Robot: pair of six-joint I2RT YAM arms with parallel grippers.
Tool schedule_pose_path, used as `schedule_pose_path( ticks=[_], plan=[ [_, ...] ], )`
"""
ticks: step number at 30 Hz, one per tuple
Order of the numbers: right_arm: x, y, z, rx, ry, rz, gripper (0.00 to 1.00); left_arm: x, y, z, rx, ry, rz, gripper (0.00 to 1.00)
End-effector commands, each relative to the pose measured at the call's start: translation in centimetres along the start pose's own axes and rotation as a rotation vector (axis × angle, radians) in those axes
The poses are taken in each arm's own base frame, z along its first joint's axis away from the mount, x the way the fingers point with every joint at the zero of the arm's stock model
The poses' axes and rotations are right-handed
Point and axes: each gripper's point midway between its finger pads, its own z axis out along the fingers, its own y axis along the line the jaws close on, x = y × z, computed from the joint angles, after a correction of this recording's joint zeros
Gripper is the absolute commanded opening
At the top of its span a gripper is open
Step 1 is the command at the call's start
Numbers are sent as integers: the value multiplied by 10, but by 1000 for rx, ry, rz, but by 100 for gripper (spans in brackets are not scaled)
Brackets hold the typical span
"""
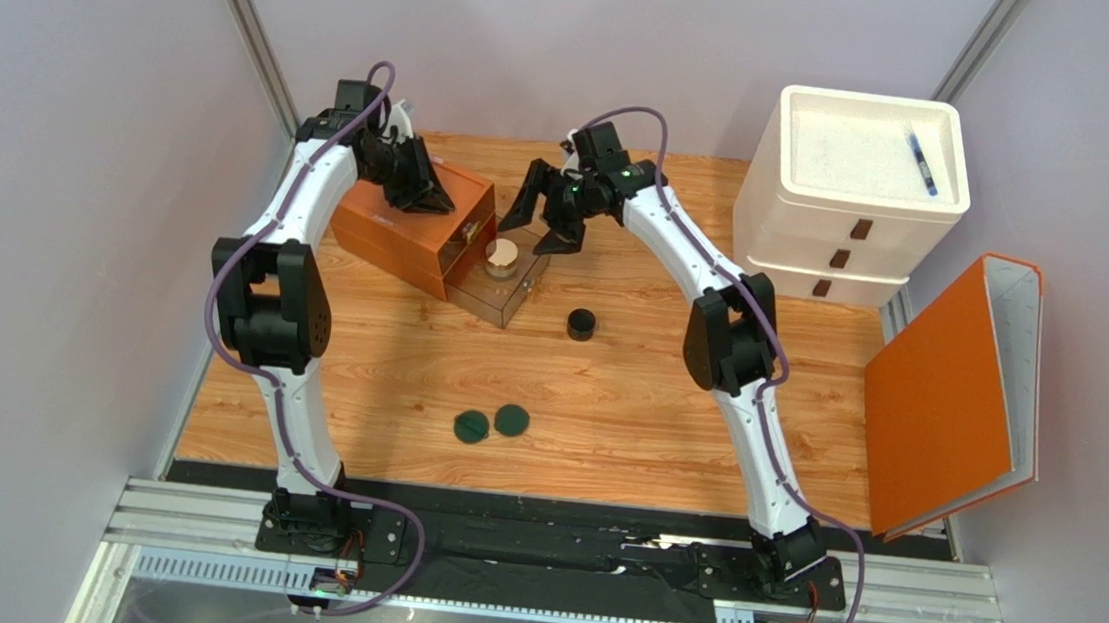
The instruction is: Organize the makeup
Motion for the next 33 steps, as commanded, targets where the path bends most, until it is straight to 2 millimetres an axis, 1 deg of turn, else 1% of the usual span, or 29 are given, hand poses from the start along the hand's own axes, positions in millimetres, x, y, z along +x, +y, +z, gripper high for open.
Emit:
schedule_pose_path(
  ticks=[1,2,3,4,5,6,7,9,10,11,13,14,18,21,23,25,27,28,30,33],
  plan=[
    [-15,19,-79,83,-122,-223,80,17,24,9,-85,52,-31,24],
    [-7,3,-83,146,-97,-234,80,16,23,9,-82,50,-29,24],
    [5,-17,-83,203,-57,-254,80,15,22,9,-79,50,-30,24],
    [15,-26,-92,247,-30,-256,81,16,23,9,-78,52,-31,24],
    [21,-39,-94,296,-14,-263,83,15,23,10,-80,52,-31,24],
    [36,-61,-92,350,45,-267,84,15,23,10,-79,50,-29,24],
    [46,-72,-96,386,81,-265,85,15,24,11,-80,54,-32,24],
    [58,-93,-97,451,143,-285,86,16,23,11,-75,58,-29,24],
    [69,-108,-94,487,209,-265,87,17,25,13,-76,63,-32,24],
    [74,-114,-94,509,238,-267,87,18,25,14,-76,67,-31,24],
    [85,-125,-89,530,296,-275,88,20,27,14,-78,73,-30,24],
    [91,-128,-84,534,317,-276,88,20,28,15,-80,75,-30,24],
    [108,-147,-70,578,394,-260,88,22,28,14,-84,81,-26,24],
    [109,-154,-60,573,414,-247,88,22,29,15,-85,83,-29,24],
    [107,-150,-54,550,408,-241,88,22,29,15,-85,83,-30,24],
    [107,-154,-49,553,416,-230,87,22,29,15,-88,83,-31,24],
    [106,-157,-47,562,414,-221,84,23,30,14,-90,84,-30,24],
    [106,-158,-46,568,414,-218,79,23,30,14,-92,85,-31,24],
    [103,-161,-48,585,401,-211,74,23,30,14,-94,85,-31,24],
    [98,-163,-48,588,384,-204,62,23,31,14,-94,84,-36,24]
  ],
)
